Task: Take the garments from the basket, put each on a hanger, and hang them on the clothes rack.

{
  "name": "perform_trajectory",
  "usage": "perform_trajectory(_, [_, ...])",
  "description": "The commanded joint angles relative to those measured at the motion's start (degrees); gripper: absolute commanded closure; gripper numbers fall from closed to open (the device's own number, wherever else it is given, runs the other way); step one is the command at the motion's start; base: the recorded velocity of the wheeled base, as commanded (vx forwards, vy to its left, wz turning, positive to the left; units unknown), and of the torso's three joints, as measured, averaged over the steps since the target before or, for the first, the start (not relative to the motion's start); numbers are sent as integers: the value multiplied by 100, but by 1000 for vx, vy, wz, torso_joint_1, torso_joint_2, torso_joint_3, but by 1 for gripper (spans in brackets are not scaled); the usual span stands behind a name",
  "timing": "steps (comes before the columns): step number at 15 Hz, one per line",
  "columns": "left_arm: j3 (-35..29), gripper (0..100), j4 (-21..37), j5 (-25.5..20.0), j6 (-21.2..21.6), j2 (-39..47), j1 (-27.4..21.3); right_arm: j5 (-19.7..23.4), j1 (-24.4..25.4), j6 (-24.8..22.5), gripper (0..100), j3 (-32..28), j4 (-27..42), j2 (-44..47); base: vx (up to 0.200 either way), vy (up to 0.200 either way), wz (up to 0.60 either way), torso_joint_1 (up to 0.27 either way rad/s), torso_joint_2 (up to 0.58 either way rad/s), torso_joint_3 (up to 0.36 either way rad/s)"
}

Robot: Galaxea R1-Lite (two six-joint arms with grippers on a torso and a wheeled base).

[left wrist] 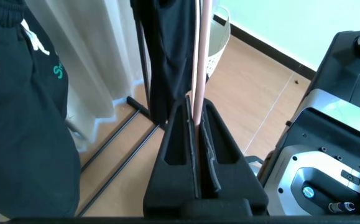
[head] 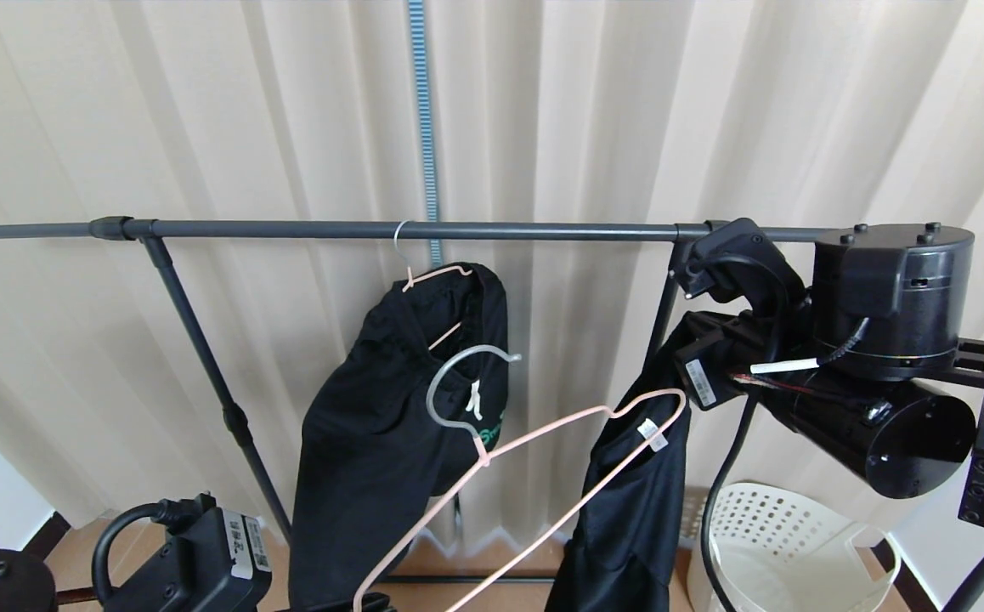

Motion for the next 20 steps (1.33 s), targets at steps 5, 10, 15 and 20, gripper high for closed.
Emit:
perform_trajectory(5, [-47,100,-11,10,-42,58,26,-2,127,3,100,60,-1,-17,0,0,0,0,0,0])
perform_trajectory(10, [-82,100,-204,18,-244,85,43,-2,268,-6,100,148,-10,-52,0,0,0,0,0,0])
perform_trajectory(15, [-82,100,-213,18,-244,155,96,-11,364,-6,100,174,-1,-96,0,0,0,0,0,0])
perform_trajectory(20, [-144,100,-231,27,-236,331,280,-11,505,-6,100,236,-1,-122,0,0,0,0,0,0])
